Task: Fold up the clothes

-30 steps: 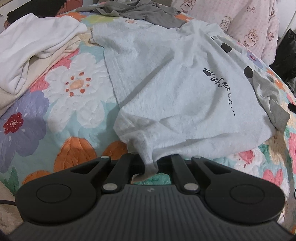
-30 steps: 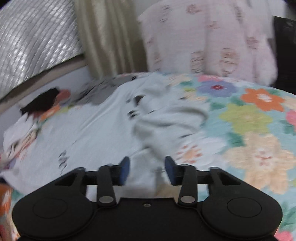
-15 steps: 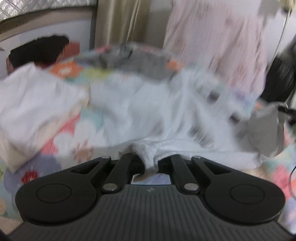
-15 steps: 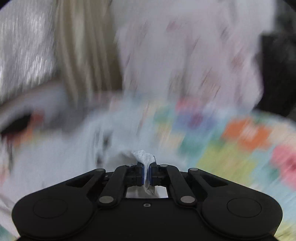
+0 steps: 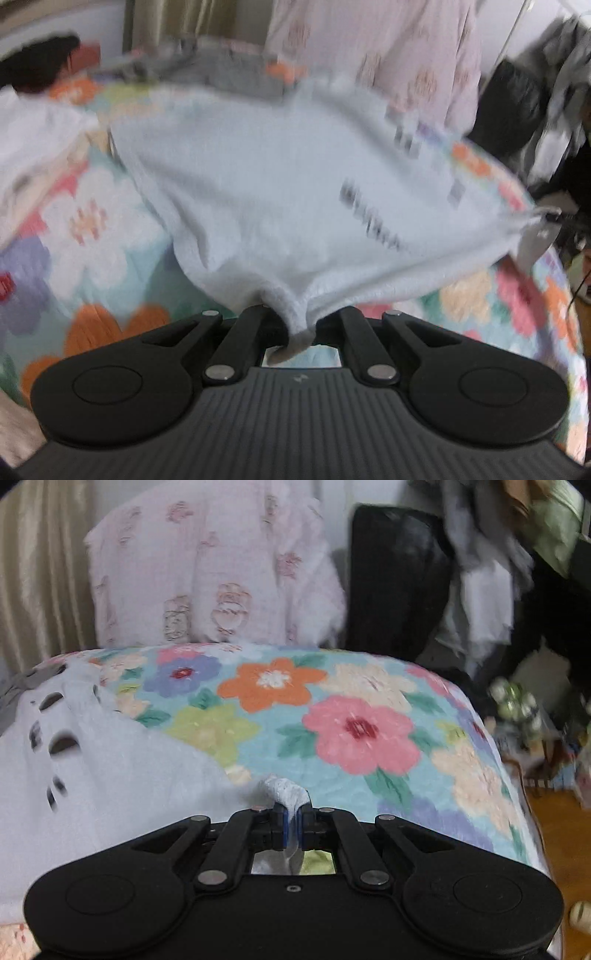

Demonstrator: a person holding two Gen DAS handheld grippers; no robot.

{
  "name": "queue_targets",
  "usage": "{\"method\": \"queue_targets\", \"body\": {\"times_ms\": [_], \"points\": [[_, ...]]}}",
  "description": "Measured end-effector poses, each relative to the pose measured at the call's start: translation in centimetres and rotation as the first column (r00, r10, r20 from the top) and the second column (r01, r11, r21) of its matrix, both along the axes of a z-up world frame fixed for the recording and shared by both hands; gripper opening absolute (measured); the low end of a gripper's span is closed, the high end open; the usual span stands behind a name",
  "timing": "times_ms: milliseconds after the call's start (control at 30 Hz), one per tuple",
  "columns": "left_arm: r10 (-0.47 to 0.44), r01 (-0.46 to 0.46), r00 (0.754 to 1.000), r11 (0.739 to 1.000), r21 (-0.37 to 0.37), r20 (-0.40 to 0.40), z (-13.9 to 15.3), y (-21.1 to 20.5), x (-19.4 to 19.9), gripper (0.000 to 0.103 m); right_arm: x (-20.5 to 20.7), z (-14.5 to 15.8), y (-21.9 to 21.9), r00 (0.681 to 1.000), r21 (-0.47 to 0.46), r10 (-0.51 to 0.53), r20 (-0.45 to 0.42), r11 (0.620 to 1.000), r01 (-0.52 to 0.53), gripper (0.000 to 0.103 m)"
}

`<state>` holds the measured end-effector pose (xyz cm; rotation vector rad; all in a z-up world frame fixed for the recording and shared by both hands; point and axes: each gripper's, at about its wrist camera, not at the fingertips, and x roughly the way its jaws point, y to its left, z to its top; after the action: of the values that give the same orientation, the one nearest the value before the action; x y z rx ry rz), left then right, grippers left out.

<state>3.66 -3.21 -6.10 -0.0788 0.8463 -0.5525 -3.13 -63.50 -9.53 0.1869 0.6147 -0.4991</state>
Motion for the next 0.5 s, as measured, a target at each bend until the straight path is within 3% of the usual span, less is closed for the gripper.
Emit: {"method": "queue_targets", "body": {"times_ms": [67, 133, 233, 333, 400, 500], "points": [[-0.003, 0.003, 1.0, 1.0, -0.03, -0.019, 0.7, 0.6, -0.9, 0.002, -1.0, 1.4, 0.4, 0.999, -0.018, 0.009, 0.037, 1.0, -0.009, 0.005], [-0.012, 0.008, 0.997, 0.999, -0.041, -0.082, -0.4, 0.7, -1.5, 0.002, -1.9, 2.1, 0.8, 0.999, -0.039, 0.007, 0.051, 0.999, -0.005, 0.005], [-0.001, 0.003, 0.981, 1.0, 0.006, -0.195, -3.9, 0.4, -1.3, 0.002, -1.8, -1.8, 0.2, 0.996, -0.037, -0.052, -0.075, 0.998, 0.049, 0.006], [0.007, -0.004, 0.959, 1.0, 0.011, -0.285, -6.4, -0.1, -0.2, 0.002, -1.2, -5.9, -0.1, 0.966, -0.025, -0.144, -0.213, 0.989, 0.142, 0.013], [-0.004, 0.009, 0.964, 1.0, 0.017, -0.267, -6.3, -0.3, 0.0, 0.003, -1.1, -6.4, 1.2, 0.948, -0.072, -0.216, -0.235, 0.976, 0.205, 0.02], [-0.032, 0.038, 0.969, 0.999, 0.02, -0.243, -5.8, -0.4, 0.1, 0.004, -1.1, -4.2, 4.7, 0.961, -0.142, -0.214, -0.174, 0.971, 0.19, 0.031]]}}
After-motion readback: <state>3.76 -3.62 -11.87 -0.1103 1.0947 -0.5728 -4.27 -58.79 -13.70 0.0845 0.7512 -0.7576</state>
